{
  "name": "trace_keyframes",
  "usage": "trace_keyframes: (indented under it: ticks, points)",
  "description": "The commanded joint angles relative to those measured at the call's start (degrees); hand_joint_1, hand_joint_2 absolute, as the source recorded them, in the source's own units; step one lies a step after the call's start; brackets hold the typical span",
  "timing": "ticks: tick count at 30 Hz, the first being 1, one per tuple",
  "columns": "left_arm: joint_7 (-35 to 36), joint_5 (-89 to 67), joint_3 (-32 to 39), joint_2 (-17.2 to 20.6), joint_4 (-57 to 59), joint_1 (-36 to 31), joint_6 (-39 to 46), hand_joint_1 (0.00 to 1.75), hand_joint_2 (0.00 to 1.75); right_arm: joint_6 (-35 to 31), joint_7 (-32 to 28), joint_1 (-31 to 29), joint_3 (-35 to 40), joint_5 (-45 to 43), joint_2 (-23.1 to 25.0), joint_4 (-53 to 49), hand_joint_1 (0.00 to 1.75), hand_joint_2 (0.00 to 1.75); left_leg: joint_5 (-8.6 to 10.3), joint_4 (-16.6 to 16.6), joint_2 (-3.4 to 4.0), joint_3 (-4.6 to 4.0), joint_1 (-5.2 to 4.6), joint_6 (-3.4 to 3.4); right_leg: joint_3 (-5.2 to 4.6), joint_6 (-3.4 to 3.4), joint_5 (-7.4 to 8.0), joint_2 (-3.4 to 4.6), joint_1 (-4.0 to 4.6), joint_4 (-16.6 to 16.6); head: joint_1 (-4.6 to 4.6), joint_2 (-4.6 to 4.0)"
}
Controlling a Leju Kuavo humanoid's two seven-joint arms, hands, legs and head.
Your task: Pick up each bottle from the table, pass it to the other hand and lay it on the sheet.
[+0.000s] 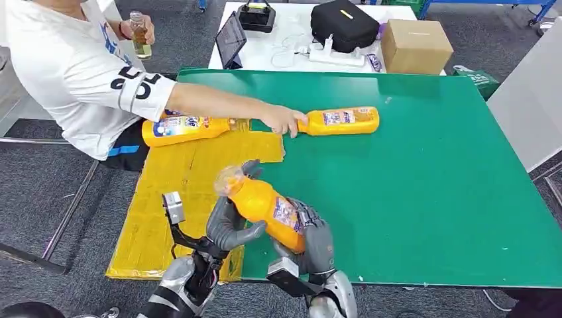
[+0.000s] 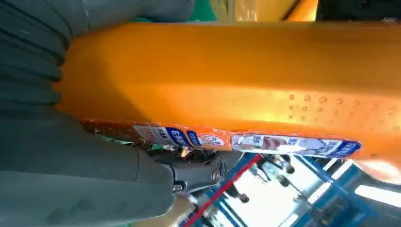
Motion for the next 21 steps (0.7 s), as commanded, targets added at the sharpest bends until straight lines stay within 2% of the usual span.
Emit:
trace_keyframes:
  ticks: [1, 5, 9, 10, 13, 21]
  points:
    - [0.4, -1.7, -3.9, 2.4, 3.0, -1.1, 0.0, 0.00, 1.75, 1.0, 1.4, -5.5, 6.5, 0.7, 0.7, 11.9, 1.75, 1.75, -0.04, -0.1, 0.18, 0.23, 0.09, -0.09, 0.21, -0.15, 0.04, 0.09, 0.11, -0.1, 0.02, 0.00]
    - [-0.4, -6.4, -5.8, 2.4, 5.5, -2.4, 3.3, 0.00, 1.75, -1.0, 1.9, -7.7, 9.3, 0.8, 1.8, 14.8, 1.75, 1.75, -0.05, -0.1, 0.19, 0.26, 0.14, -0.13, 0.24, -0.19, 0.03, 0.08, 0.17, -0.1, 0.02, 0.00]
    - [0.0, -12.1, -6.8, 2.3, 6.9, -3.3, 7.9, 0.00, 1.75, -1.3, 2.3, -8.5, 10.5, -1.4, 2.0, 13.0, 1.75, 1.75, -0.07, 0.0, 0.18, 0.29, 0.18, -0.14, 0.27, -0.22, 0.01, 0.04, 0.21, -0.1, 0.00, 0.00]
    - [0.2, -12.9, -6.6, 2.2, 7.7, -3.5, 8.3, 0.00, 1.75, -1.6, 2.7, -8.7, 11.0, -1.6, 1.9, 12.7, 1.75, 1.75, 0.00, 0.0, 0.06, 0.06, 0.05, -0.05, 0.03, -0.07, 0.02, 0.01, 0.06, 0.0, 0.02, 0.00]
    - [0.2, -13.9, -6.7, 2.1, 8.6, -3.9, 9.1, 0.00, 1.75, -1.7, 3.0, -8.8, 11.2, -1.8, 2.0, 12.6, 1.75, 1.75, -0.04, 0.0, 0.21, 0.16, 0.08, -0.07, 0.11, -0.11, 0.03, 0.12, 0.09, 0.0, 0.02, 0.00]
    - [0.6, -14.7, -6.3, 1.7, 9.5, -4.0, 10.1, 0.00, 1.75, -1.7, 2.7, -8.3, 10.4, -1.1, 2.3, 12.4, 1.75, 1.75, 0.00, 0.0, 0.04, 0.08, 0.04, -0.06, 0.06, -0.08, 0.01, -0.03, 0.05, 0.0, 0.02, 0.00]
